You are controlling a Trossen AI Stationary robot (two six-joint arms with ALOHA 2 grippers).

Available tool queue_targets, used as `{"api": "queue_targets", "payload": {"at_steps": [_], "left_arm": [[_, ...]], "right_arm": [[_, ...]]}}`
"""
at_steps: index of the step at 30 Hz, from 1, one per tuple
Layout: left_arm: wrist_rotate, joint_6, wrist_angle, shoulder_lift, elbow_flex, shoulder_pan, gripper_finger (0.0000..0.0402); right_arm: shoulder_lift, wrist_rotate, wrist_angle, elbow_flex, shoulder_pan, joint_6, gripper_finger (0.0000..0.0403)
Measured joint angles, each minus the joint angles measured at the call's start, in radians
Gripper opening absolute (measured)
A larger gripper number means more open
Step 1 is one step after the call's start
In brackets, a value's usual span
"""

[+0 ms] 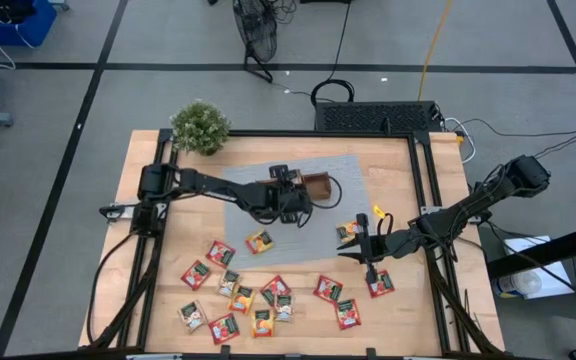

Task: Pick & Place Tea
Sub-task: Put the brown tea bag into the middle section of the wooden organizer

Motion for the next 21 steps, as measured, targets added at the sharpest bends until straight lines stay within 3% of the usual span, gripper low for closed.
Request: {"api": "queue_targets", "payload": {"at_steps": [14, 21], "left_arm": [[0.005, -0.026, -0.008, 0.000, -0.003, -0.007, 0.0163], [-0.010, -0.024, -0.007, 0.000, -0.002, -0.014, 0.0206]], "right_arm": [[0.000, -0.001, 0.001, 0.000, 0.000, 0.000, 0.0043], [0.000, -0.001, 0.001, 0.000, 0.000, 0.000, 0.0043]]}}
